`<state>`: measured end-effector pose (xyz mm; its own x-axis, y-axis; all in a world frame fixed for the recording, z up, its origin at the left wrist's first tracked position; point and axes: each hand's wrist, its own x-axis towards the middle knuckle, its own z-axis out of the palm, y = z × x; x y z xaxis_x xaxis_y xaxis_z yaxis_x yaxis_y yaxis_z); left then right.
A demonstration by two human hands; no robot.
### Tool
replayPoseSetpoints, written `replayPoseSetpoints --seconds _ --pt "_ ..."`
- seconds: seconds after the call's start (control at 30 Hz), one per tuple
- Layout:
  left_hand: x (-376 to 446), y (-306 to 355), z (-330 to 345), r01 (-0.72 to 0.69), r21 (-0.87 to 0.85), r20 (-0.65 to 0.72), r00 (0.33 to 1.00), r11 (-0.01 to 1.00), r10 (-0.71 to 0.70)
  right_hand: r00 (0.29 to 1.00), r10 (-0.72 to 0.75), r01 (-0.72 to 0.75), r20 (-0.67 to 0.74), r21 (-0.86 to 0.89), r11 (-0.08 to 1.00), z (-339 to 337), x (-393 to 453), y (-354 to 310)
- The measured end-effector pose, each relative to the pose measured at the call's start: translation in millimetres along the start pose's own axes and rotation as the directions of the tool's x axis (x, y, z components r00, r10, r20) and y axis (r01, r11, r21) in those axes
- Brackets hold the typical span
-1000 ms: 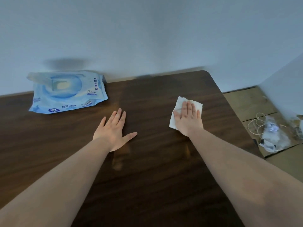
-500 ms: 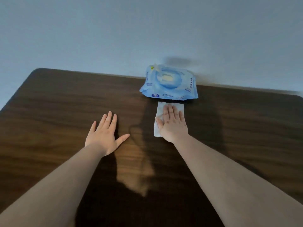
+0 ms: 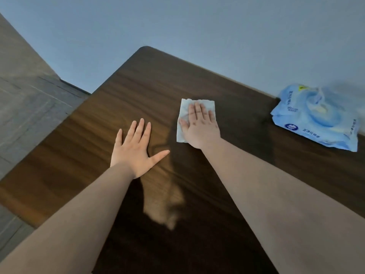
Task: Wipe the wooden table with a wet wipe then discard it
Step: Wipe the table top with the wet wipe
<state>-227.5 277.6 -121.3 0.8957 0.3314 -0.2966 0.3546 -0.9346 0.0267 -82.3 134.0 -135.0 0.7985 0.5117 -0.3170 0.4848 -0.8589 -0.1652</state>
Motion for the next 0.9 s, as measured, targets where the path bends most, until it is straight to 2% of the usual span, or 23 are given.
replayPoseSetpoints --seconds 0.2,0.33,0.43,0.67,0.9 --pt "2 -5 4 -0.013 -0.048 -0.025 1.0 0.999 0.011 0.994 -0.106 0.106 -0.031 -0.001 0.994 -5 51 -62" --pt "3 -7 3 -0.022 -0.089 -0.012 1.0 0.996 0.021 0.975 -0.2 0.199 -0.099 -0.021 0.98 -4 79 -96" --pt "2 -6 2 -0.033 -0.102 -0.013 0.999 0.994 0.031 0.973 -0.213 0.208 -0.09 -0.061 0.976 -4 89 -111" --pt "5 -7 6 -0.032 -0.102 -0.037 0.999 0.994 0.029 0.965 -0.241 0.236 -0.101 -0.058 0.97 1 84 -103" --pt "4 -5 8 -0.05 -0.051 -0.033 0.998 0.997 0.049 0.988 -0.119 0.122 -0.099 0.025 0.992 6 34 -52"
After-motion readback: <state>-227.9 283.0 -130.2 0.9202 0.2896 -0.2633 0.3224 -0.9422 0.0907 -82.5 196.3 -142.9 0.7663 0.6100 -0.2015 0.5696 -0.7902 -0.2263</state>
